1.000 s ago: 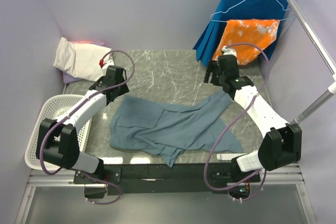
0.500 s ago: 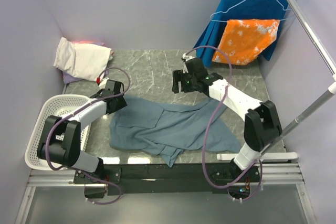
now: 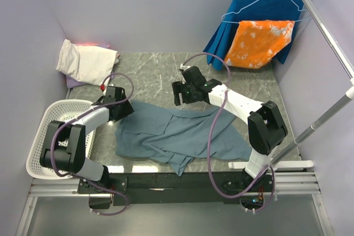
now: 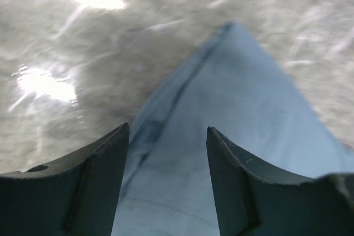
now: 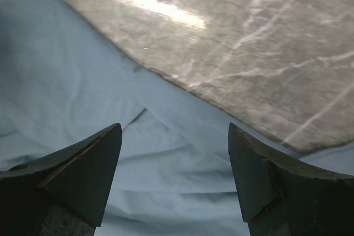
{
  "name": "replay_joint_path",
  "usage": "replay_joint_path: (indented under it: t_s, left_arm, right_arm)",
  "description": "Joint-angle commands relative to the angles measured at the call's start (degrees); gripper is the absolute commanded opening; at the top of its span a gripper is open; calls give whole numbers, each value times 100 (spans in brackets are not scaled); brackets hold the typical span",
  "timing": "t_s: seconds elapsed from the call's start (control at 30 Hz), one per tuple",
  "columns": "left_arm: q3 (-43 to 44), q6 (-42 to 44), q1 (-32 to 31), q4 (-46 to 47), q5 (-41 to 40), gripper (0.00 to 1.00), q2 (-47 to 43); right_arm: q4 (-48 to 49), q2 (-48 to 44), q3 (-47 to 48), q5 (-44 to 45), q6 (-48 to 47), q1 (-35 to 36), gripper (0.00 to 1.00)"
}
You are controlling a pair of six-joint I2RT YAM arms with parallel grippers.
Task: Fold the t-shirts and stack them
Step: Flatten out the tshirt
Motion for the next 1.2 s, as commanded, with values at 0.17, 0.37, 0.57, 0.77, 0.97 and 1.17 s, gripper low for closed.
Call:
replay_joint_path:
  t_s: [0.17,0.37,0.57,0.77,0.97,1.17]
  left_arm:
    - [239,55,-29,-238,617,55,-577]
    - [-209,-112,-186,-519,626,53,-1219]
    - [-736,-411,-363,-608,503,52,-1527]
    - [-904,-481,-371,-546,196,50,-1431]
    - [-895,-517,-371,-502,-173,51,-1317]
    - [-974,-517,-371,-388,-157,49,-1176]
  right_arm:
    - [-17,-262,-446,591,221,-39,84]
    - [-139,-411,-595,960,326,-48,84]
    - [-218,-815,-859,1128,397,-127,85]
    - [-236,-1245,-1087,1215,406,-249,85]
    - [-219,-1536,-1307,1251,414,-416,86]
    - [-236,-1729,-1518,1295,441,-531,86]
